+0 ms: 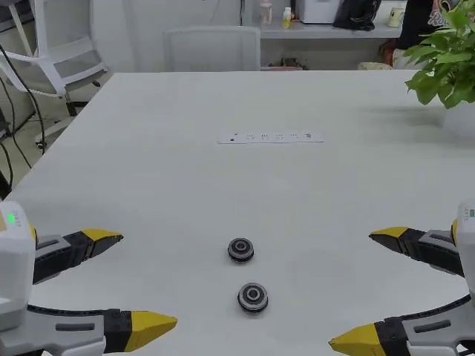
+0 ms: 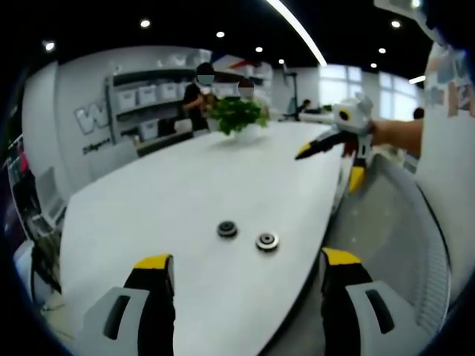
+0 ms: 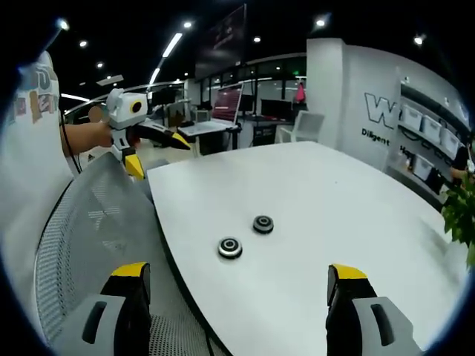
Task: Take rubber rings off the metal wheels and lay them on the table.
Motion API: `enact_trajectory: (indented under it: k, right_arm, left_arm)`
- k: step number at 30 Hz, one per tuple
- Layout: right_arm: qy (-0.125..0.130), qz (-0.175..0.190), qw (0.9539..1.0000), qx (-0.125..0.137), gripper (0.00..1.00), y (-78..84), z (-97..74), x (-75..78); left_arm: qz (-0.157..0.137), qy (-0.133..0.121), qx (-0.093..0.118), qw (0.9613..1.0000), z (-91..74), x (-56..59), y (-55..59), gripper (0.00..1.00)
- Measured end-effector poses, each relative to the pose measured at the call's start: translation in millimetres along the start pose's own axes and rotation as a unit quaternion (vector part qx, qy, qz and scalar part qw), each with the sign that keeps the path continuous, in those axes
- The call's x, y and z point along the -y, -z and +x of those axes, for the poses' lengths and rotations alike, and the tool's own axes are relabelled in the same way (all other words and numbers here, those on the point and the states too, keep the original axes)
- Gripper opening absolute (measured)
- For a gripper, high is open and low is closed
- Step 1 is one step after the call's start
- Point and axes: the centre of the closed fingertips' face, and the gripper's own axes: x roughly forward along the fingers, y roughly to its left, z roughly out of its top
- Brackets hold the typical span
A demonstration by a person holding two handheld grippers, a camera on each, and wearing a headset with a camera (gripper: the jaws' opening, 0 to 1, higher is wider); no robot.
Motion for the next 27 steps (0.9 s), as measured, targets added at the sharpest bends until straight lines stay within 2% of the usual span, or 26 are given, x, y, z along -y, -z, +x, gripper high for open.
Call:
enact_trajectory:
  k: [20, 27]
  right_arm:
    - [0.003, 0.000, 1.0000, -0.003, 0.99, 2.3, -0.8, 2.2]
    - [0.002, -0.005, 1.0000, -0.005, 0.99, 3.1, -1.1, 2.3]
  left_arm:
    - [0.004, -0.003, 0.007, 1.0000, 0.7, -2.9, -2.5, 0.84]
    - [0.003, -0.006, 0.004, 1.0000, -0.7, -3.2, 1.0, 0.85]
